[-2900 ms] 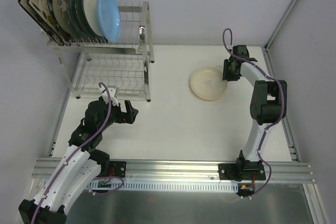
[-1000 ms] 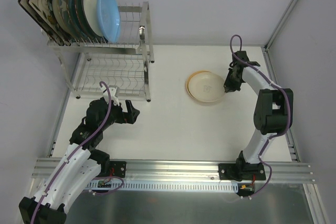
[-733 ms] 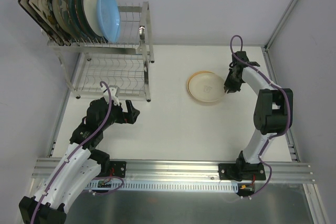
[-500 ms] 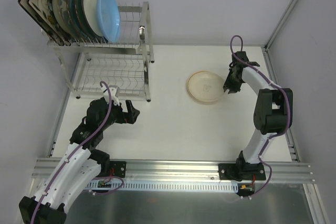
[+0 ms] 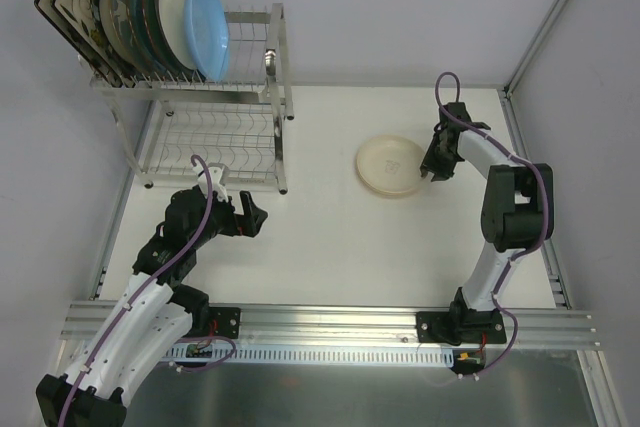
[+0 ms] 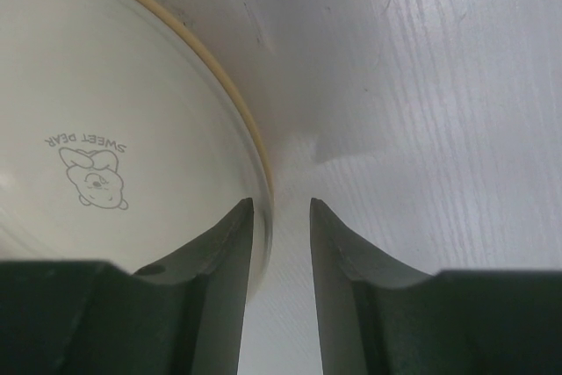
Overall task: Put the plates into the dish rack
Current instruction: Grab a plate with the right arm
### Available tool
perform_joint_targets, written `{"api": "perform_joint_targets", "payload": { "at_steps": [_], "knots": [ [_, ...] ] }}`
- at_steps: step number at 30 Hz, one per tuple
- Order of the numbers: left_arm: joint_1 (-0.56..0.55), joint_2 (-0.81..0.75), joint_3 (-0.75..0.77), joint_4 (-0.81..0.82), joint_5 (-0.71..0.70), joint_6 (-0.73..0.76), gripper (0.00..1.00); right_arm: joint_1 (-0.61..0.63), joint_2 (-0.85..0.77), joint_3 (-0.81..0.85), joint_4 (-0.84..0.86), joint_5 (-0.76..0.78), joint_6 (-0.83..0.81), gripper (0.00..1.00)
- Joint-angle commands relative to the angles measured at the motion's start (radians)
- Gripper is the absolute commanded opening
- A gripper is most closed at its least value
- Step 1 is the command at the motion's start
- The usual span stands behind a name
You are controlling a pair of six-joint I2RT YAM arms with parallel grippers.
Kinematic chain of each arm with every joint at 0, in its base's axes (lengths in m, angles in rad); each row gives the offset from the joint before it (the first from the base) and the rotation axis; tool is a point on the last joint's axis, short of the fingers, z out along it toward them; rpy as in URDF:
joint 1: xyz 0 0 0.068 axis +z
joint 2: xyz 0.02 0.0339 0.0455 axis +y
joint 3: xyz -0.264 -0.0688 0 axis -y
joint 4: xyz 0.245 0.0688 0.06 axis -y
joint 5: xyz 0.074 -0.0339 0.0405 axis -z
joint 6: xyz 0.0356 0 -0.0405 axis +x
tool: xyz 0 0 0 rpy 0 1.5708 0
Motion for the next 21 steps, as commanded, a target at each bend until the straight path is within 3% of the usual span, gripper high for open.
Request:
{"api": "perform_joint_targets", "payload": {
  "at_steps": [1, 8, 21],
  "knots": [
    [0.006, -0.011, 0.001, 0.035, 0.023, -0.010, 0.99, 0.002, 0.005, 0.003, 0.028, 0.000, 0.017, 0.35],
    [0.007, -0.020, 0.002, 0.035, 0.026, -0.016, 0.99, 0.004, 0.010, 0.002, 0.025, 0.011, 0.011, 0.27],
    [0.006, -0.029, 0.004, 0.034, 0.041, -0.039, 0.99, 0.004, -0.028, 0.025, -0.038, 0.008, 0.011, 0.02]
  ]
}}
